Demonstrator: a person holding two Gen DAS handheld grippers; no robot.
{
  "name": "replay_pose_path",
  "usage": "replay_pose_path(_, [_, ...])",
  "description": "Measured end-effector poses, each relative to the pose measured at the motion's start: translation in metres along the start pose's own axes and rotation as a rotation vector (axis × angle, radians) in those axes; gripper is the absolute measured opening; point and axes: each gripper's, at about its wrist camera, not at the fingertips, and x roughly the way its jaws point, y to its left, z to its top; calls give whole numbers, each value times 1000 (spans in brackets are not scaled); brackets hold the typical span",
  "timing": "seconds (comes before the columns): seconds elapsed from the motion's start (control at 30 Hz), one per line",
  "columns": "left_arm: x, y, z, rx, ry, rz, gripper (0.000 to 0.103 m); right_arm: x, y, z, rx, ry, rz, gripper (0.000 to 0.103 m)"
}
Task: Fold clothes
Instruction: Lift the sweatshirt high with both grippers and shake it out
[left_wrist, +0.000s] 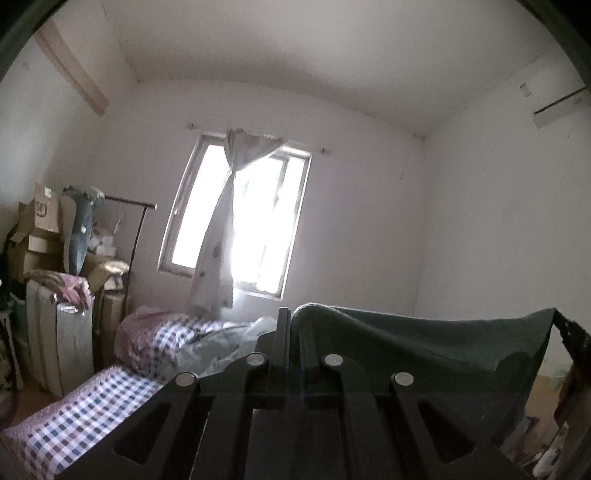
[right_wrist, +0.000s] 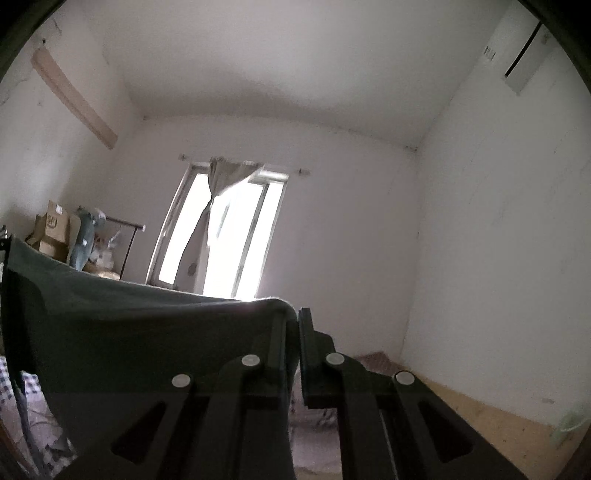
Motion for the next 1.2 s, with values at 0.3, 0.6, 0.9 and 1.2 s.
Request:
replay_pose_path(0.3, [-50, -26, 64, 17, -101, -17, 2, -53, -10, 45, 0, -103, -20, 4])
replay_pose_path(0.6, [-45, -36, 73, 80, -83, 32, 2, -75, -14, 55, 21, -94, -6, 4])
replay_pose_path(0.9, [50, 5, 29, 44, 91, 78, 2, -49, -12, 14, 40, 20, 38, 4])
replay_pose_path(1.2, [163, 27, -24, 45, 215, 133, 2, 46, -1, -50, 51, 162, 41, 5])
